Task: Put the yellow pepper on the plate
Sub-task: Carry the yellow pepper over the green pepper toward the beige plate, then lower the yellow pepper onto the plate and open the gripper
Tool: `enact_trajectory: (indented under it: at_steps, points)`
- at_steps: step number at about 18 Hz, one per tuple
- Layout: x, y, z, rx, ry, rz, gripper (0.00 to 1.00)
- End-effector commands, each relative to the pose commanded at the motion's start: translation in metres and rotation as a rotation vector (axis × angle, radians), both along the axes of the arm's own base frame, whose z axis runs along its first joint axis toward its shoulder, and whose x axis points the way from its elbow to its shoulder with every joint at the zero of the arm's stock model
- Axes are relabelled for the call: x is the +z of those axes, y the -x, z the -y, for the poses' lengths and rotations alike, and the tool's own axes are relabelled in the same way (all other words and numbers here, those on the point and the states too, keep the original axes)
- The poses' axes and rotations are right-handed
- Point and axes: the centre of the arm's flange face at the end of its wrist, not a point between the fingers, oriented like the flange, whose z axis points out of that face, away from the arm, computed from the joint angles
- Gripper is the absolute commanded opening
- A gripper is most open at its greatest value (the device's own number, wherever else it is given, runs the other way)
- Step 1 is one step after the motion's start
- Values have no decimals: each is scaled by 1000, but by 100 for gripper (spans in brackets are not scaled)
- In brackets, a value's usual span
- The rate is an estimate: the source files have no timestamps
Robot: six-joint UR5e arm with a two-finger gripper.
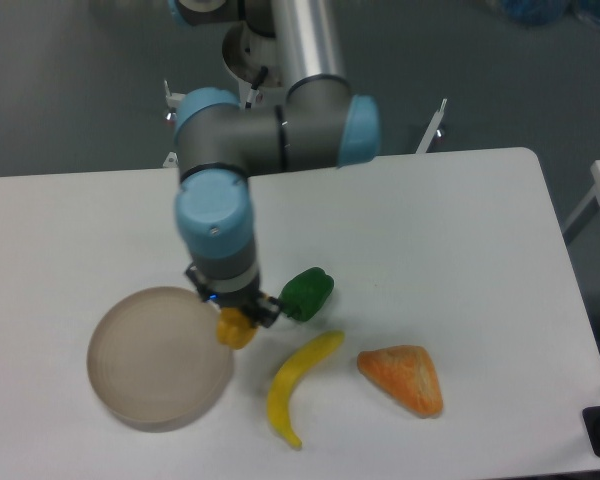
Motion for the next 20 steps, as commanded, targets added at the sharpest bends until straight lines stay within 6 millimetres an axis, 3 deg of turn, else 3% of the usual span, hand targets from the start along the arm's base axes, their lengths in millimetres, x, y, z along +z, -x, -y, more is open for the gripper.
enact_trajectory:
  at_steps: [8, 12, 18, 20]
  points:
    - [-33, -70, -12, -84, 34, -7, 45]
    - [-56, -87, -15, -112, 62, -2, 45]
    - [-61, -92, -15, -119, 68, -1, 45]
    - [-59, -91, -15, -122, 64, -2, 54]
